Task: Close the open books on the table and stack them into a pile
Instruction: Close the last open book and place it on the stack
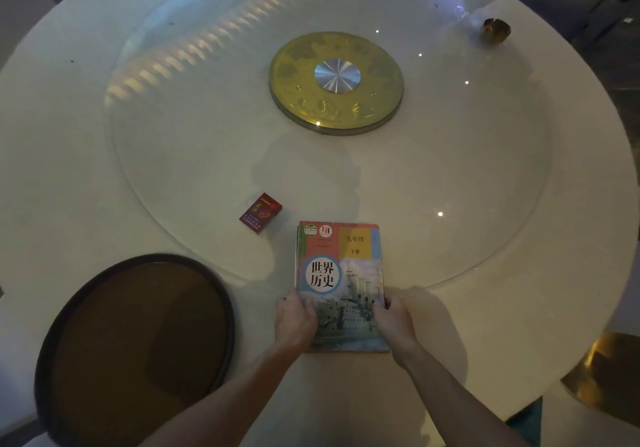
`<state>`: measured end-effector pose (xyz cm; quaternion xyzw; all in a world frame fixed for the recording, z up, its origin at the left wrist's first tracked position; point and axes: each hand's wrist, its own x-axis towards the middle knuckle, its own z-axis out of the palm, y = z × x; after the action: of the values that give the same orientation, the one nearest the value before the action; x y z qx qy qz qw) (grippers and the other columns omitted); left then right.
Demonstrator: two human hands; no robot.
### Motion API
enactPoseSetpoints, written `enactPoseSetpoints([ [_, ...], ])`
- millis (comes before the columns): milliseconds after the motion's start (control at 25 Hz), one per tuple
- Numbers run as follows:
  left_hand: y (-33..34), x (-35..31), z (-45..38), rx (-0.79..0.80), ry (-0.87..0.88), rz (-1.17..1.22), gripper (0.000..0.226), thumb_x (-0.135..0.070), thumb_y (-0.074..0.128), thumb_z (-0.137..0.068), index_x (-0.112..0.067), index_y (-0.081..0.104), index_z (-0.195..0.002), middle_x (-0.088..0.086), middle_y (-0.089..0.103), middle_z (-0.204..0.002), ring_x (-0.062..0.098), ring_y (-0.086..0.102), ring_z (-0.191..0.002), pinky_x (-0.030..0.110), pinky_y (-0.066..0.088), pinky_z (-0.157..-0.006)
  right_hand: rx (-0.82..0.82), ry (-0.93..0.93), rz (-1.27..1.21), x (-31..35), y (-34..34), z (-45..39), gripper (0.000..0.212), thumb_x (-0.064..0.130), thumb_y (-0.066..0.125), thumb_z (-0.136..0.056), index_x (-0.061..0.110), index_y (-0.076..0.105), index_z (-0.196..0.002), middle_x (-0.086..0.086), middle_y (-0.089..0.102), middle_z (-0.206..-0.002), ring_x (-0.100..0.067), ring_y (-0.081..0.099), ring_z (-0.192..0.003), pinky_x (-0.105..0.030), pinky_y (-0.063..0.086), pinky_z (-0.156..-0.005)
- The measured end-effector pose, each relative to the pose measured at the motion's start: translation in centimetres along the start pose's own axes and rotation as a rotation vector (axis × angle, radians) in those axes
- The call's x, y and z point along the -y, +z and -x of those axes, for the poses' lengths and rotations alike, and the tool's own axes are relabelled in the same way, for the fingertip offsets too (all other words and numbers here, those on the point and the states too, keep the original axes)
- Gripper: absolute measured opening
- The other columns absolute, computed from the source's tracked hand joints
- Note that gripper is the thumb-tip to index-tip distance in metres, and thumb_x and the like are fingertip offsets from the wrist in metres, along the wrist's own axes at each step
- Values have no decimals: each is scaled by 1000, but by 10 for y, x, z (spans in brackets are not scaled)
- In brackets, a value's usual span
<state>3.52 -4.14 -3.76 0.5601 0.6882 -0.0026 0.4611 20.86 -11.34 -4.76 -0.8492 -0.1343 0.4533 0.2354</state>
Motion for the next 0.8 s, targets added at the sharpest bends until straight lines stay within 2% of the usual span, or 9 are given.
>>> enactPoseSetpoints([
  [80, -4, -5, -2, -5, -21, -13, 30, -23, 48, -102, -2, 54, -122, 20, 52, -123, 37, 57, -111, 38, 45, -95, 36, -6, -79, 5, -5, -3, 20, 31, 50, -100, 14, 59, -102, -10, 67, -101, -25, 64, -89, -39, 51, -71],
  [160, -7, -11, -6, -5, -30, -15, 30, -23, 49, -101, -3, 56, -121, 19, 52, -122, 36, 57, -111, 39, 46, -97, 32, -23, -70, 9, -8, -7, 14, 25, 49, -99, 16, 59, -101, -13, 68, -101, -29, 66, -91, -38, 49, -69],
  [320, -15, -29, -23, -2, 11, 26, 31, -26, 54, -91, -9, 61, -116, 15, 62, -117, 32, 64, -104, 45, 56, -91, 17, -71, -39, 30, -15, -18, 16, 26, 46, -102, 17, 58, -97, -12, 66, -94, -24, 59, -78, -37, 45, -65],
  [480, -20, -50, -58, 18, 27, -2, 32, -34, 56, -85, -14, 61, -110, 8, 62, -114, 29, 65, -98, 40, 56, -86, 12, -146, 26, 61, -22, -42, 20, 23, 43, -104, 17, 59, -94, -2, 57, -78, -16, 48, -64, -33, 37, -57],
  [560, -13, -49, -88, 17, 31, 26, 36, -40, 56, -78, -22, 62, -108, 4, 66, -112, 25, 67, -95, 46, 60, -84, -1, -168, 52, 76, -23, -54, 21, 24, 44, -105, 14, 62, -104, -3, 59, -80, -16, 50, -64, -33, 37, -58],
  [680, -4, -46, -126, -28, 24, 28, 35, -45, 57, -73, -27, 64, -103, 0, 69, -107, 22, 69, -95, 47, 61, -83, -15, -196, 97, 94, -21, -69, 21, 24, 43, -105, 13, 60, -111, -2, 61, -85, -16, 54, -68, -32, 40, -58],
  [720, -10, -53, -123, -33, 32, 8, 33, -46, 56, -73, -28, 64, -100, 0, 69, -104, 22, 69, -93, 47, 61, -81, -34, -226, 141, 98, -22, -72, 21, 24, 43, -105, 13, 60, -110, -4, 63, -90, -19, 57, -73, -32, 42, -60],
  [800, -16, -63, -115, -49, 45, -22, 28, -49, 56, -75, -32, 64, -95, 0, 69, -102, 24, 69, -94, 49, 60, -81, -79, -283, 260, 100, -22, -81, 25, 23, 44, -102, 6, 61, -94, -11, 64, -91, -28, 60, -79, -35, 44, -64],
])
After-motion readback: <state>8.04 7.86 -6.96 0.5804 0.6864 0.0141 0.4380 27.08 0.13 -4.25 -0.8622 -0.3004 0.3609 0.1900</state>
